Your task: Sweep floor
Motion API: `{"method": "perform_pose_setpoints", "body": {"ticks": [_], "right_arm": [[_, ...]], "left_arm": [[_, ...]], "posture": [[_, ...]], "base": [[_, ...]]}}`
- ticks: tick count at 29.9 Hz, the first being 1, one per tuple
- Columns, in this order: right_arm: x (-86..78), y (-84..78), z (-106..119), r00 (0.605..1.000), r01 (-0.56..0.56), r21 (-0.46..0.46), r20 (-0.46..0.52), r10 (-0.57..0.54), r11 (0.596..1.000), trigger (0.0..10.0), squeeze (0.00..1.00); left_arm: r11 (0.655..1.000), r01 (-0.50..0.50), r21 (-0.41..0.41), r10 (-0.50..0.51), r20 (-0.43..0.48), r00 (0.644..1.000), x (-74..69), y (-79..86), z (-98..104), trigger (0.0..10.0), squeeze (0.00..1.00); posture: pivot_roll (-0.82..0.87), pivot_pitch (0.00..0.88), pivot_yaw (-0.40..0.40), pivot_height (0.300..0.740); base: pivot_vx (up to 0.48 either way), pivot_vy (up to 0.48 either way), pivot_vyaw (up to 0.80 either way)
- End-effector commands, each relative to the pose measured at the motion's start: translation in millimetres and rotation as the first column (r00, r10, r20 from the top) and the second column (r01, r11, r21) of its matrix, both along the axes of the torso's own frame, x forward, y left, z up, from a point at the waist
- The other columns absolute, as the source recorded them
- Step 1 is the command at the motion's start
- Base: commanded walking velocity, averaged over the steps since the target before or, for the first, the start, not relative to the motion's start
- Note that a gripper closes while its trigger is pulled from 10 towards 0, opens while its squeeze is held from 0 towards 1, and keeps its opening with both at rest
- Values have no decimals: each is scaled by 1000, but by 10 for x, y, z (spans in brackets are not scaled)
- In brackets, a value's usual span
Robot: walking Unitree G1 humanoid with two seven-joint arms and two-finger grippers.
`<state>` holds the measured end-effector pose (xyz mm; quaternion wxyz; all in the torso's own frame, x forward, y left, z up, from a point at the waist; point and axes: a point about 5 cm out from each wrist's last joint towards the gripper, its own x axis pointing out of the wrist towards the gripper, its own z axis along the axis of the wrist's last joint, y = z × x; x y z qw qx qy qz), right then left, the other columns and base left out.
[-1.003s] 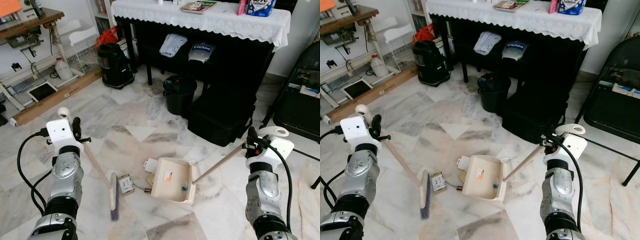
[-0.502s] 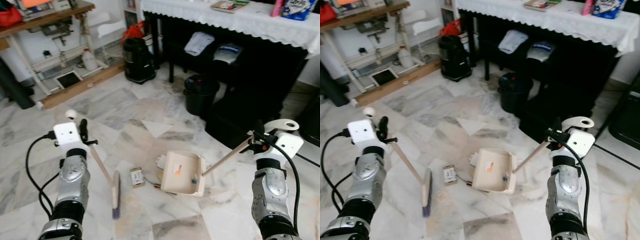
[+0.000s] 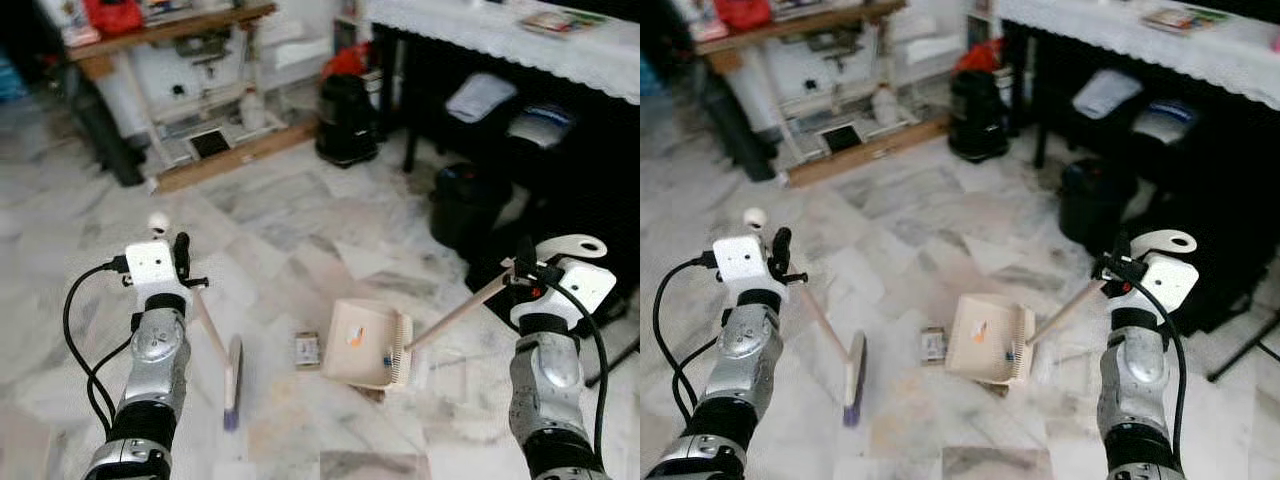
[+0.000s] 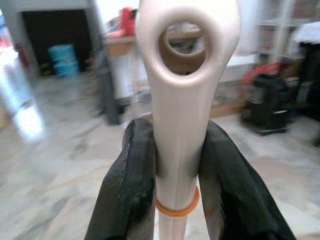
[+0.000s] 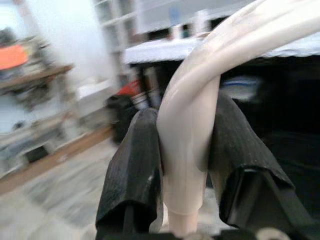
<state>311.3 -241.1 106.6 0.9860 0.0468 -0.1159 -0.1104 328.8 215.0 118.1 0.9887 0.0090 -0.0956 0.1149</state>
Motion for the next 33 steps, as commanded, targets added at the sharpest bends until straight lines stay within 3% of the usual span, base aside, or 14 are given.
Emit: {"method": "perform_pose_setpoints", "body": {"ticks": [1,15,33], "right_arm": [[43,27,185,996,-11,-3,83,11,1000,10000,0],[-9,-63,218,996,-13,-13,84,14,1000,10000,0],[47,-53,232,996,-66,35,68,64,997,10000,0]], "left_arm": [[1000,-14,24,13,40,999,3,30,96,10000,0],[1000,17,15,-17,33,999,43,-133,100,10000,0],[1000,-7,11,7,46,999,10,-103,131,10000,0]], "posture": [[-58,0,30,740],[-97,0,35,740],[-70,0,13,740]], "base": [[0,0,800],[0,0,800],[0,0,675]]}}
